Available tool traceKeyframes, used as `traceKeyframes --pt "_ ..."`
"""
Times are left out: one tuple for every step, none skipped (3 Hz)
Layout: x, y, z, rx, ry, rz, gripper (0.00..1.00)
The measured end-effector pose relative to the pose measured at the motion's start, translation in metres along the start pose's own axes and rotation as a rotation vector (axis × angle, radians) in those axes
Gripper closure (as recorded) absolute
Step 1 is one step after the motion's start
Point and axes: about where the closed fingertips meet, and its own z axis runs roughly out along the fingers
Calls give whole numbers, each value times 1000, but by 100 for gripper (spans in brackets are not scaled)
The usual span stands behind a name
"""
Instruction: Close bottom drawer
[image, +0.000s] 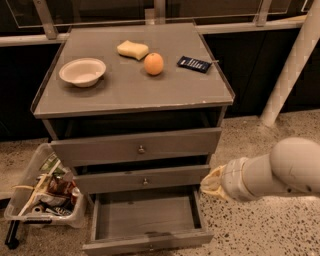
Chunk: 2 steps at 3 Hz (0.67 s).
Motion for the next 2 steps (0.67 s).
traceKeyframes --pt "15 -9 43 81 -42 11 100" --pt "15 -9 43 81 -42 11 100"
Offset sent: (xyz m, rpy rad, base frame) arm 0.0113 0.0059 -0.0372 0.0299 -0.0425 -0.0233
